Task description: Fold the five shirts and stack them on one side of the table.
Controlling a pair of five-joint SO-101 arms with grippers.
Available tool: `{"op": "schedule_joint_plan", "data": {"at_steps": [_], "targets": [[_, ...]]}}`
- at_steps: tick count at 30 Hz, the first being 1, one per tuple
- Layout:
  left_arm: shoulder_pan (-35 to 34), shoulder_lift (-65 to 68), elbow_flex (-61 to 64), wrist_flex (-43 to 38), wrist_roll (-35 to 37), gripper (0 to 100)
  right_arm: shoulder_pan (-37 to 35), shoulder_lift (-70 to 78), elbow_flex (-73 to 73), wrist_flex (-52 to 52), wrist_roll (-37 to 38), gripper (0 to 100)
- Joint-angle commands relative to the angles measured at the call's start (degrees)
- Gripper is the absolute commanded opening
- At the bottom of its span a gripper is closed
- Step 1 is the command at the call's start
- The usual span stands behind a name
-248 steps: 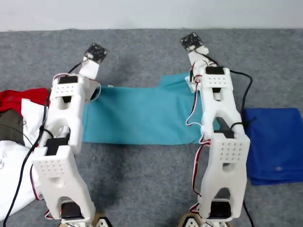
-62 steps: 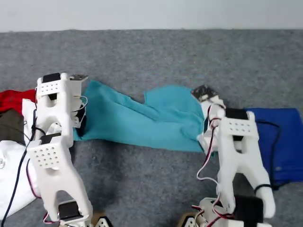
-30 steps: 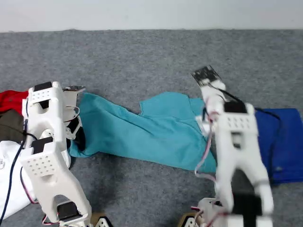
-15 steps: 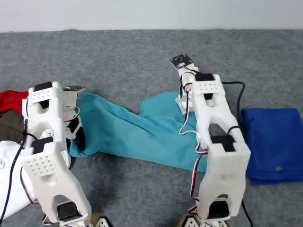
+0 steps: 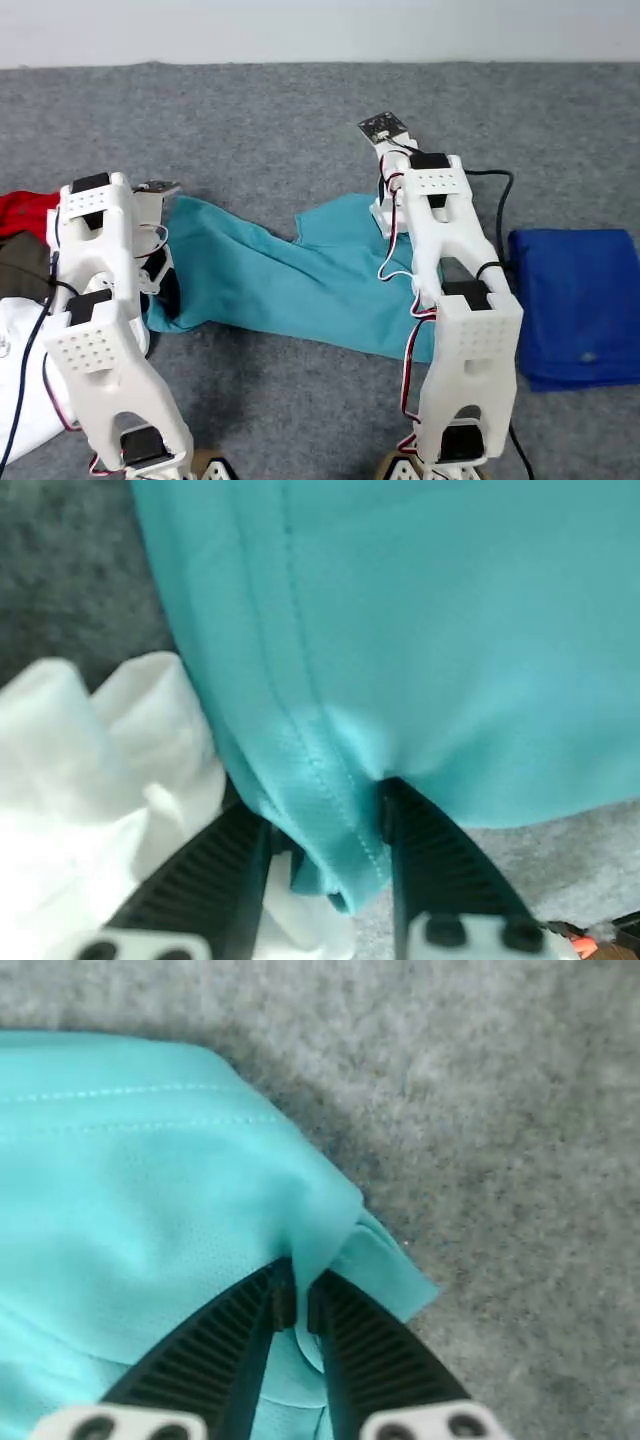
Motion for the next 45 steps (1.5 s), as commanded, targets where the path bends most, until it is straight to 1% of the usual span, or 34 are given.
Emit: {"op": "schedule_joint_plan", "data": {"at_steps": [1,11,15,17,21,23,28,31,35,45], "targets": [[-0.7,-2.5,-1.6,0.4,-0.5,15,0.9,-0.2,-1.6,0.3,-0.4,0.9],[-0.6,-2.5,-1.6,0.4,-0.5,15,9.5,-0.2,-6.1,0.6,-0.4,1.1],[-0.6,-2.5,-1.5,0.4,-0.5,15,10.2,0.1,-6.4,1.6,-0.3,1.4],[-0.6,-2.5,-1.5,0.4,-0.5,15,9.8,-0.1,-6.4,3.6,0.7,5.3],[-0.6,-2.5,-1.5,0.4,-0.5,15,9.9,-1.2,-9.4,8.7,1.7,21.0],[-0.5,-2.4,-1.5,0.4,-0.5,15,9.8,-2.0,-12.0,11.1,1.6,24.9],[-0.4,-2.4,-1.5,0.3,-0.5,15,8.0,-1.7,-17.0,11.8,1.6,21.4],[-0.4,-2.4,-1.5,0.3,-0.5,15,5.8,0.7,-20.0,10.2,1.8,21.5],[-0.4,-2.4,-1.5,0.3,-0.5,15,4.4,5.9,-25.0,7.9,1.8,21.5],[-0.4,-2.4,-1.5,0.0,-0.5,15,3.4,22.1,-43.3,11.1,1.9,21.1]]}}
